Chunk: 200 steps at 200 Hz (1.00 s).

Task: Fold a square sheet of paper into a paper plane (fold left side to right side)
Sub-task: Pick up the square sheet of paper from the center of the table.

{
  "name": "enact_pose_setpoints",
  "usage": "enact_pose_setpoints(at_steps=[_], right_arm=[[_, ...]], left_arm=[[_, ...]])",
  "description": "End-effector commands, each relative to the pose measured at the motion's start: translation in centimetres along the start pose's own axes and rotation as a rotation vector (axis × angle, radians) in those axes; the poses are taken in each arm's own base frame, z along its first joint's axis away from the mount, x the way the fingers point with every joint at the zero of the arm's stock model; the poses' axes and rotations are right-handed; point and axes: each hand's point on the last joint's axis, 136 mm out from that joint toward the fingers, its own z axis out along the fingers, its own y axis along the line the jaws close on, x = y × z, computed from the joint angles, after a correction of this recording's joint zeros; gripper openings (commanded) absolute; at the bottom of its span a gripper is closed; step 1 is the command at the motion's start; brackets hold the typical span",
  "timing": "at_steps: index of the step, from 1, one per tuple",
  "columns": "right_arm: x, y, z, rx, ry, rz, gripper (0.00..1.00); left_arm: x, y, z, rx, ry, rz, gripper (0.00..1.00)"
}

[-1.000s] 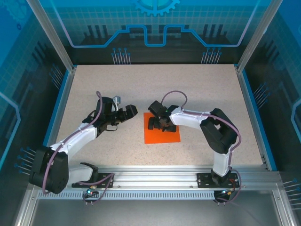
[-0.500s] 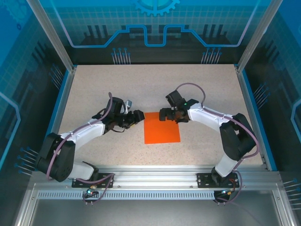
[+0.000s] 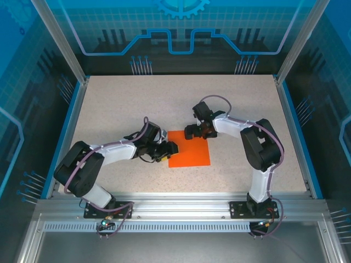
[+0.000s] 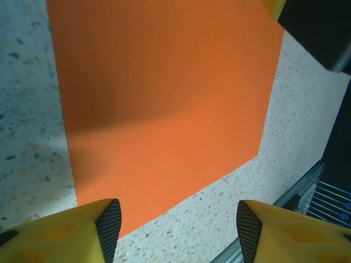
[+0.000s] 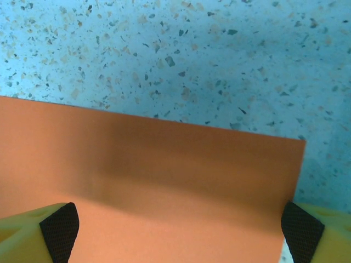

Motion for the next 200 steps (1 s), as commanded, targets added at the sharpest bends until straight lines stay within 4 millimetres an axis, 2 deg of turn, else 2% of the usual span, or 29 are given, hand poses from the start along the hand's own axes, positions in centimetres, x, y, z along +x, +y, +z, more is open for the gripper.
enact_pose_setpoints(at_steps=[1, 34, 67, 101, 129, 148, 200], right_arm=[[-0.3, -0.3, 0.3, 0.006, 0.016, -0.001, 0.98], [1.0, -0.3, 0.4, 0.000, 0.055, 0.007, 0.97], [2.5, 0.6, 0.1, -0.019, 0.083, -0.011, 0.96], [4.0, 1.9, -0.4, -0.042, 0.106, -0.040, 0.95], [4.5, 2.5, -1.1, -0.047, 0.100, -0.056, 0.95], [4.8, 2.7, -1.3, -0.049, 0.104, -0.065, 0.91], [4.8, 3.0, -1.6, -0.066, 0.106, -0.072, 0.72]], left_arm=[[-0.2, -0.9, 0.7, 0.012, 0.019, -0.013, 0.61], [0.0, 0.5, 1.9, -0.040, 0.040, -0.038, 0.59], [0.1, 1.6, 2.6, -0.063, 0.048, -0.059, 0.57], [0.0, 1.9, 3.1, -0.073, 0.045, -0.068, 0.56], [-0.1, 2.0, 3.0, -0.086, 0.041, -0.064, 0.55], [-0.2, 1.9, 3.0, -0.085, 0.034, -0.063, 0.55], [-1.0, 0.5, 2.3, -0.053, -0.003, -0.030, 0.56]])
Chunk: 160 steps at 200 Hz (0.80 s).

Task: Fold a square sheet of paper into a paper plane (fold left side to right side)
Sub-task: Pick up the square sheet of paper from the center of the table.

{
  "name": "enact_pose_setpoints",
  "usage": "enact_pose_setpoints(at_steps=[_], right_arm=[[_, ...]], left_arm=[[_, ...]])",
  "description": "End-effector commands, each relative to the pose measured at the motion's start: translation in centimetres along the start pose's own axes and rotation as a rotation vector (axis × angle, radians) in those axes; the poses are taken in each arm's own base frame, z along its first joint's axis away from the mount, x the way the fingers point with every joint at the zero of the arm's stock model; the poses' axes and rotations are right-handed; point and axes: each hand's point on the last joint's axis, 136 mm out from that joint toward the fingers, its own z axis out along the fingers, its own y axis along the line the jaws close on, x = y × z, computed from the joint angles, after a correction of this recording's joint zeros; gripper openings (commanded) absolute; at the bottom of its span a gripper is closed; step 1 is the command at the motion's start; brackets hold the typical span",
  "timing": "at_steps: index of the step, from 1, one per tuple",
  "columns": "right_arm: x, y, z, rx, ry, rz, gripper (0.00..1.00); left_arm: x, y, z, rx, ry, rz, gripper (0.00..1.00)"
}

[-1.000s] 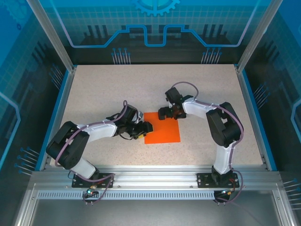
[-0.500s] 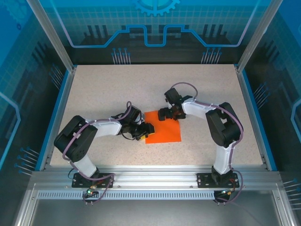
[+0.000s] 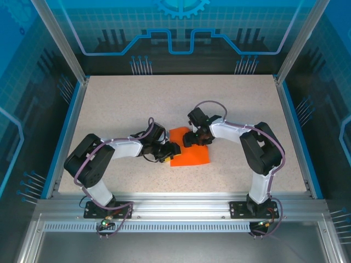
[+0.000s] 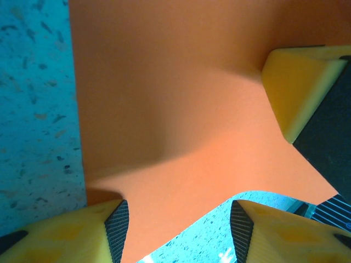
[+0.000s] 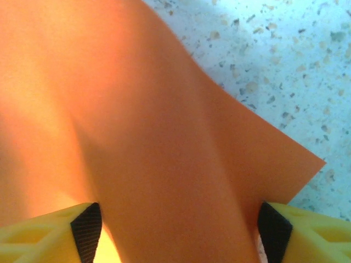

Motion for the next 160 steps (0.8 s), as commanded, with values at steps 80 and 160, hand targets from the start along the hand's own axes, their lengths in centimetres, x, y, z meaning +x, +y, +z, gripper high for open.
enact_pose_setpoints(at_steps=[80, 160], right_arm=[[0.2, 1.6, -2.5, -0.128, -0.029, -0.013, 0.42], [-2.3, 3.4, -11.8, -0.423, -0.292, -0.062, 0.37]], left_arm=[[-2.7, -1.6, -4.6, 0.022, -0.170, 0.086, 0.65], [-6.3, -3.9, -14.6, 0.315, -0.434, 0.199, 0.78]])
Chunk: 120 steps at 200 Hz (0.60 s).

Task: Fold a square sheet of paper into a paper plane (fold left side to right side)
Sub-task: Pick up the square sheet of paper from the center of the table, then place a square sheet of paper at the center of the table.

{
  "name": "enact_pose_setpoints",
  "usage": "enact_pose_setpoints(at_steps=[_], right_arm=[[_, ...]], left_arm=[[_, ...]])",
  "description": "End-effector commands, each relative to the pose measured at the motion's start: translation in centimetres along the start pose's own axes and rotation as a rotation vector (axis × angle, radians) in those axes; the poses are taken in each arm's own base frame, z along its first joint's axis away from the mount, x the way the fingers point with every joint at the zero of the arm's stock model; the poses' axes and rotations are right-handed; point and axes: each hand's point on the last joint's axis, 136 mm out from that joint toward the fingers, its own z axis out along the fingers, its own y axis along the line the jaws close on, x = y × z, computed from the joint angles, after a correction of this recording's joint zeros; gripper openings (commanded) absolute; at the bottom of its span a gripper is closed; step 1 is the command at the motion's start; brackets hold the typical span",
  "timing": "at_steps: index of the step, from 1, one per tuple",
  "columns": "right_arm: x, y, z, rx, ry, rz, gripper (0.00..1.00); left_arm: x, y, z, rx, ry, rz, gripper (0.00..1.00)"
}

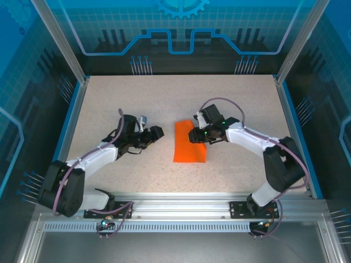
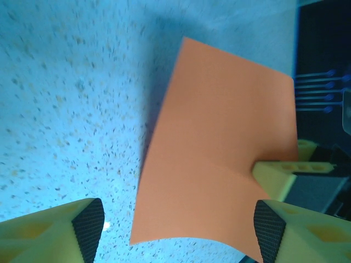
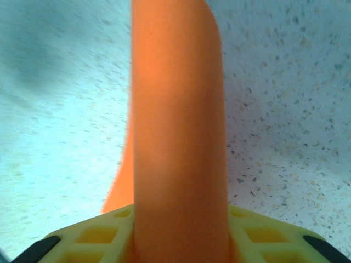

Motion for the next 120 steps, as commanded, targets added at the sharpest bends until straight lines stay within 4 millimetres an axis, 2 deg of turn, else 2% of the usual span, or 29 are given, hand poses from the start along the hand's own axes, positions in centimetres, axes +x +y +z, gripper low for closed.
enact_pose_setpoints(at_steps=[1, 37, 73, 95, 120], right_arm=[[-2.0, 2.3, -3.4, -0.155, -0.111, -0.048, 0.37], [-3.8, 5.1, -10.0, -0.315, -0.244, -0.098, 0.36], [-4.2, 8.8, -16.1, -0.465, -0.325, -0.178, 0.35], [-4.1, 11.0, -18.6, -0.558, -0.334, -0.219, 0.35], [-3.9, 12.7, -20.3, -0.631, -0.334, -0.250, 0.35]], left_arm=[[-1.3, -3.4, -2.2, 0.164, -0.057, 0.120, 0.79], [-2.2, -8.5, -4.8, 0.354, -0.100, 0.254, 0.83], [-2.0, -14.2, -7.7, 0.576, -0.100, 0.407, 0.87], [-1.5, -16.6, -9.0, 0.648, -0.083, 0.501, 0.89], [-0.7, -18.2, -9.5, 0.682, -0.062, 0.559, 0.90]])
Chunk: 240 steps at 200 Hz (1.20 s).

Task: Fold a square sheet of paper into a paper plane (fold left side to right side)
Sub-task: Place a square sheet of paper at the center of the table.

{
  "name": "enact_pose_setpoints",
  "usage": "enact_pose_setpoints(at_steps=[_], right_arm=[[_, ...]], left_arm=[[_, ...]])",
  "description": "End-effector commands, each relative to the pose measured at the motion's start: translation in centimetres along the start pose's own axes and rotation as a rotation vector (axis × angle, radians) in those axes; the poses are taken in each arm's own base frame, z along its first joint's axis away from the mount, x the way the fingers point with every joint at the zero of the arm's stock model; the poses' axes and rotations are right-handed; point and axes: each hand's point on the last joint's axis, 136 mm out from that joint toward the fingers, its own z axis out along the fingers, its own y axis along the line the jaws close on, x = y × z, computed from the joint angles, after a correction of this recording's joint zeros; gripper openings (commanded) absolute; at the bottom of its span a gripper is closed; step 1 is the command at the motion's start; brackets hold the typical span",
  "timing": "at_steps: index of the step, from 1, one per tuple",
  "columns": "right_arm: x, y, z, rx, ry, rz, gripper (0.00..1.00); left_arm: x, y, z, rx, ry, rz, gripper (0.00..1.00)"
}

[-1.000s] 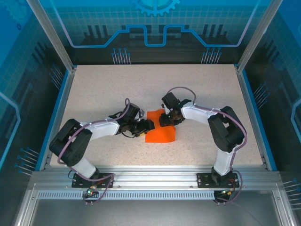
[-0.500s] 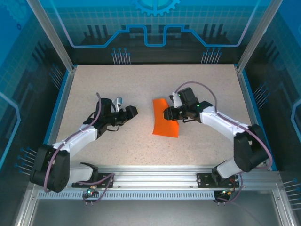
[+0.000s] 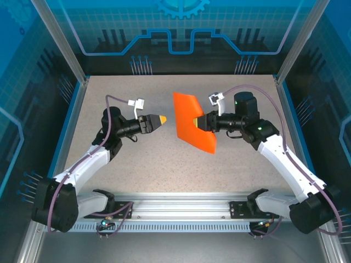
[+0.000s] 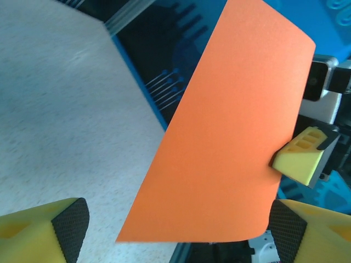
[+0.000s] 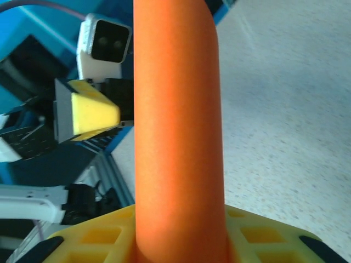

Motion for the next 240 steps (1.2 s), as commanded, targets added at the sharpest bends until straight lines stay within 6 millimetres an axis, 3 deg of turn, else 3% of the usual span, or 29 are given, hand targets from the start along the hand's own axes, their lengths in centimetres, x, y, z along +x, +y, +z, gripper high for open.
enact_pose_setpoints(at_steps=[1, 41, 70, 83, 108, 122, 156, 191, 215, 240], right_arm=[[-0.8, 3.4, -1.1, -0.131, 0.006, -0.022, 0.35], [-0.7, 5.0, -0.8, -0.196, 0.012, -0.035, 0.35], [-0.3, 4.1, -0.4, -0.161, 0.021, -0.023, 0.36], [-0.1, 3.2, -0.2, -0.126, 0.024, -0.012, 0.36], [0.3, 1.6, -0.2, -0.059, 0.021, 0.008, 0.39], [0.6, 0.2, -0.4, 0.013, 0.025, 0.018, 0.42], [1.9, -3.8, -1.2, 0.227, 0.045, 0.044, 0.57], [4.2, -8.3, -2.4, 0.458, 0.085, 0.087, 0.76], [6.2, -10.7, -2.9, 0.567, 0.130, 0.116, 0.81], [7.9, -11.9, -2.5, 0.584, 0.164, 0.150, 0.81]], left_arm=[[-0.8, -4.8, 0.1, 0.133, 0.024, 0.165, 0.90], [0.1, -6.5, 1.0, 0.189, 0.063, 0.198, 0.91], [0.6, -7.0, 1.4, 0.209, 0.078, 0.202, 0.85], [0.7, -6.8, 1.5, 0.199, 0.081, 0.193, 0.72], [1.0, -5.9, 1.6, 0.162, 0.083, 0.172, 0.35], [1.3, -4.9, 1.7, 0.126, 0.081, 0.153, 0.23], [2.5, -1.8, 1.9, 0.013, 0.099, 0.072, 0.11], [4.4, 2.0, 2.0, -0.104, 0.130, -0.034, 0.08], [6.1, 5.0, 2.1, -0.184, 0.162, -0.117, 0.07], [8.2, 8.3, 2.2, -0.265, 0.205, -0.207, 0.07]])
